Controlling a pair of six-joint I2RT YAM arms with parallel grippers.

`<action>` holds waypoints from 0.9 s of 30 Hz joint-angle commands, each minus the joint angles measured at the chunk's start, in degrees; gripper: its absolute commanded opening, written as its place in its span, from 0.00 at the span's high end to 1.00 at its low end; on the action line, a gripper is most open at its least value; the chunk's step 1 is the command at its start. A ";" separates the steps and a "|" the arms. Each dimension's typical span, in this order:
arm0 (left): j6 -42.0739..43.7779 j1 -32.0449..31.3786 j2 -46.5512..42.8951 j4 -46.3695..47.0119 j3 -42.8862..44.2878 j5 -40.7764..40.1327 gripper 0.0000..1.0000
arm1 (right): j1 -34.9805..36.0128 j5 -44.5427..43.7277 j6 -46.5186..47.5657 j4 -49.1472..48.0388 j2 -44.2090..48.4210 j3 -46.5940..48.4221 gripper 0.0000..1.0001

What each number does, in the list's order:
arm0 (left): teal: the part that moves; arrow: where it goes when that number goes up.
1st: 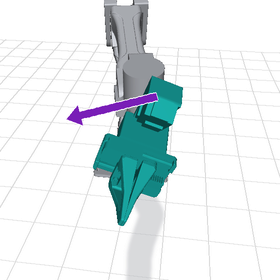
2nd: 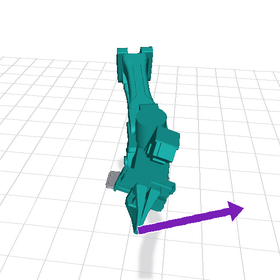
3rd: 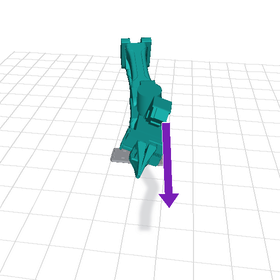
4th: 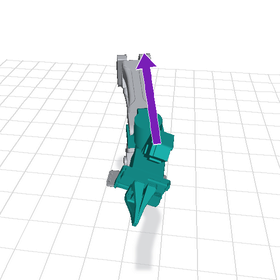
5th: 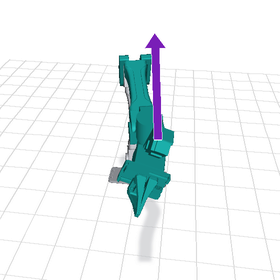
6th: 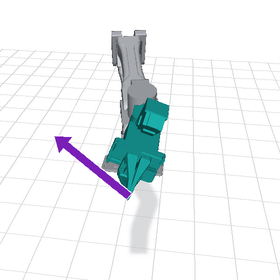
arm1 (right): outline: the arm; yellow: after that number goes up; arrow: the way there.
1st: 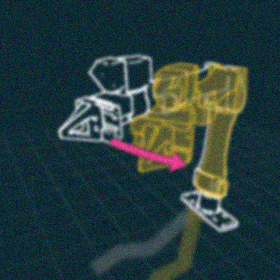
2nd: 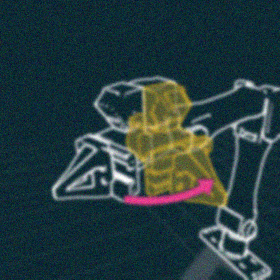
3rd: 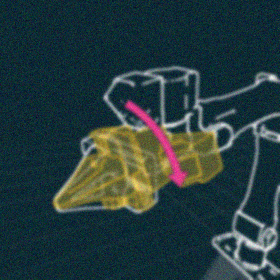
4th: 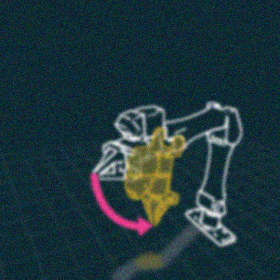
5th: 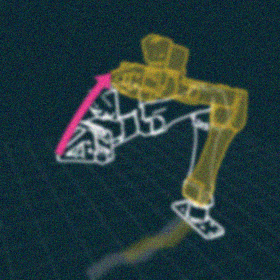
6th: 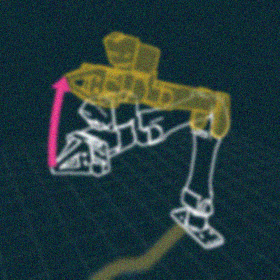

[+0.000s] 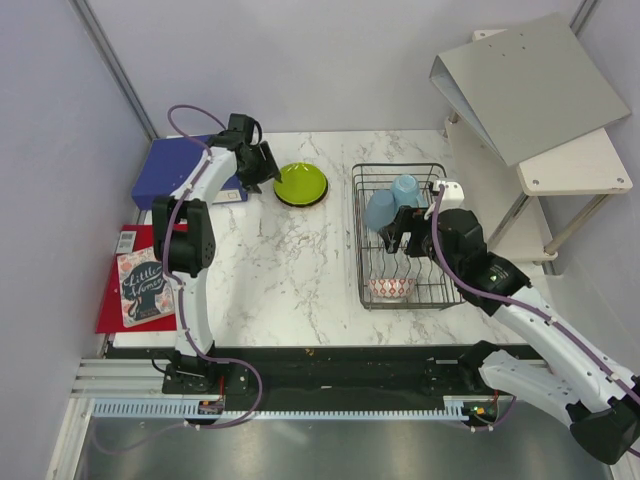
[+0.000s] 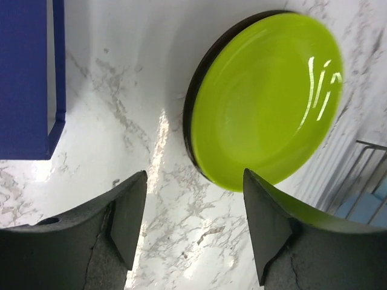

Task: Unload the mixed dishes from the dish rack
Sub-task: Place the plate at the center of the board, then pick up the cup from the dish rack.

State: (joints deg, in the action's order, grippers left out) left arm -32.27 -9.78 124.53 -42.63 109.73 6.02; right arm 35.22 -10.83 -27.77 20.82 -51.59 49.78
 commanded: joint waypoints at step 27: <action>-3.15 -28.10 -53.66 21.27 -50.66 -9.01 0.02 | -0.07 -28.19 -1.95 5.02 -19.03 10.06 0.10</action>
State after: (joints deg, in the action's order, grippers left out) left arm -32.38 -38.06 78.63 -29.06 65.19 -2.50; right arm 35.22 -34.81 -30.24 28.69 -64.10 54.13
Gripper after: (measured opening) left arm 0.980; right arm 0.902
